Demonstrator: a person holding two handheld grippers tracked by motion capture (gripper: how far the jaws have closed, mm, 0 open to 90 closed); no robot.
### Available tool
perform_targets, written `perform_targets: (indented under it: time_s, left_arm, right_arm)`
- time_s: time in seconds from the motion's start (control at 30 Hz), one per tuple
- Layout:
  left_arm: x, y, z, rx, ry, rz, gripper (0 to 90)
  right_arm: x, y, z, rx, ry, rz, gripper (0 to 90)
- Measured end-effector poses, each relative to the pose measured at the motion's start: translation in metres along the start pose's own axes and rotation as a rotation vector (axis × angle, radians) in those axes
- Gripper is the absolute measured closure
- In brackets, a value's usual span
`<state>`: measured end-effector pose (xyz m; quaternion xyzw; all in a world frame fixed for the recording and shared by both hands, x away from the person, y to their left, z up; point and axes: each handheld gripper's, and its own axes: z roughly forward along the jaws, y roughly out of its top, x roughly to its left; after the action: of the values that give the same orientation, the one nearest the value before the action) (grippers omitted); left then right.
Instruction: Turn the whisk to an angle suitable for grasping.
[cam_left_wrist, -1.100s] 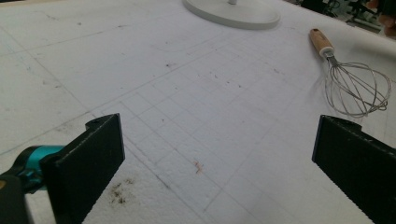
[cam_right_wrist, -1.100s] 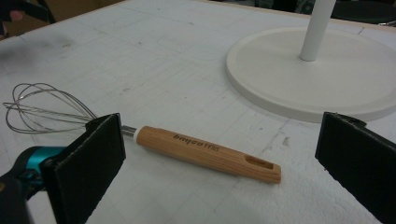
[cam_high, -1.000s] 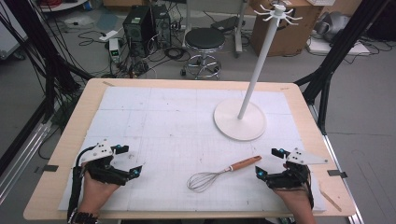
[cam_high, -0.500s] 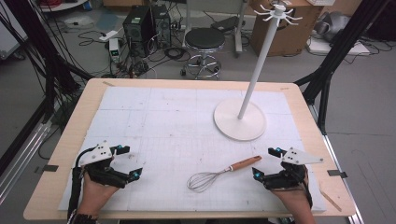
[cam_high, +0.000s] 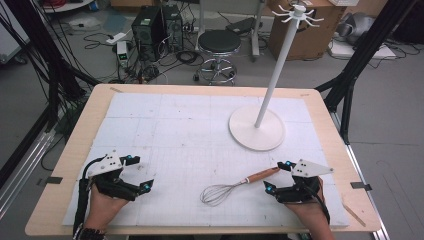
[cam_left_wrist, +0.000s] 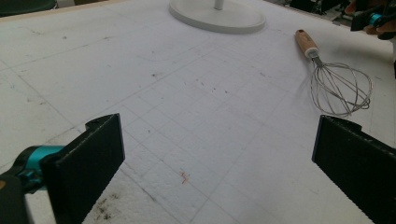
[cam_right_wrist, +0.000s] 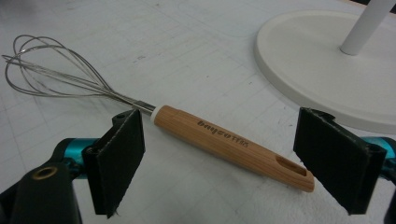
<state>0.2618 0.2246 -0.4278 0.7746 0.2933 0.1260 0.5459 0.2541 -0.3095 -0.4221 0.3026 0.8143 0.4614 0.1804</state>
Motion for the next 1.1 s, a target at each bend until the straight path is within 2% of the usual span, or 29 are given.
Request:
perform_targets:
  time_s: [0.1, 0.2, 0.4, 0.5, 0.63, 0.67, 0.9, 1.07, 1.1]
  left_arm:
    - [0.0, 0.0, 0.0, 0.001, -0.001, 0.002, 2.9]
    - [0.0, 0.0, 0.0, 0.003, -0.001, 0.002, 2.9]
    - [0.001, 0.0, 0.0, -0.006, 0.002, -0.006, 2.9]
    - [0.001, 0.0, 0.0, -0.007, 0.007, -0.009, 2.9]
    - [0.002, 0.001, 0.001, -0.01, 0.004, -0.01, 2.9]
    - [0.003, 0.001, 0.001, -0.008, 0.005, -0.006, 2.9]
    - [0.005, 0.002, 0.0, -0.017, 0.015, -0.009, 2.9]
    - [0.005, 0.002, 0.001, -0.014, 0.009, -0.007, 2.9]
    - [0.004, 0.002, 0.002, -0.011, 0.009, -0.007, 2.9]
  right_arm:
    - [0.0, 0.001, 0.0, 0.007, 0.023, -0.009, 24.2]
    - [0.0, 0.001, 0.001, 0.017, 0.021, -0.02, 27.4]
    - [-0.002, 0.004, 0.008, 0.058, 0.012, -0.042, 28.3]
    - [-0.003, 0.01, 0.016, 0.108, 0.044, -0.069, 28.3]
    - [-0.006, 0.02, 0.031, 0.228, 0.077, -0.12, 28.3]
    - [-0.007, 0.023, 0.034, 0.239, 0.076, -0.14, 28.4]
    - [-0.004, 0.038, 0.052, 0.303, 0.136, -0.17, 31.1]
    - [-0.002, 0.037, 0.059, 0.354, 0.169, -0.19, 32.5]
    - [-0.001, 0.035, 0.065, 0.4, 0.192, -0.187, 34.0]
